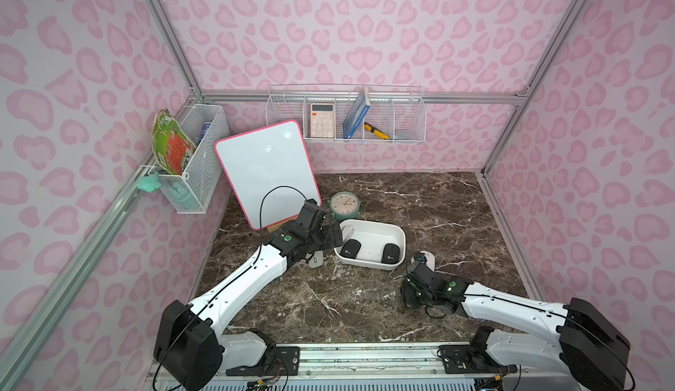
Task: Take out the mouse from the storage box
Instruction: Place the mouse at the center of the board.
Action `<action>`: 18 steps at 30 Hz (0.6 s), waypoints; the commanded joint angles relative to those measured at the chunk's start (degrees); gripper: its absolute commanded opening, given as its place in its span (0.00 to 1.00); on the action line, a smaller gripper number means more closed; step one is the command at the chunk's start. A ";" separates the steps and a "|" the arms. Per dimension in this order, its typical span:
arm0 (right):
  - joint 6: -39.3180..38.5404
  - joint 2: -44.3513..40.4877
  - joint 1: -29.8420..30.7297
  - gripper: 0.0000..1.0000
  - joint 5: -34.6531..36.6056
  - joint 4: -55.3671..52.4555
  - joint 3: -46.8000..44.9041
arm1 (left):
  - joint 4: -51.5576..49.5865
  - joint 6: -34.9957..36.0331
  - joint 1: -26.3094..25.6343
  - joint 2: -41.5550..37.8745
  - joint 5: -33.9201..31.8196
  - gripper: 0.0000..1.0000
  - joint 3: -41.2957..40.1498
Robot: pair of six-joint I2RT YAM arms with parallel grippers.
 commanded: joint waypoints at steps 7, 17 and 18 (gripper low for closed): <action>1.02 0.66 0.41 0.56 1.24 1.50 -0.69 | -4.45 2.31 -2.12 6.78 -1.04 0.93 5.77; -3.38 -6.91 -0.04 0.84 10.78 -2.61 2.04 | -11.63 5.39 -4.33 14.61 -3.63 0.94 14.46; -4.68 -7.94 -0.70 0.84 12.11 -2.54 2.25 | -11.92 5.88 -4.60 15.53 -3.69 0.93 15.07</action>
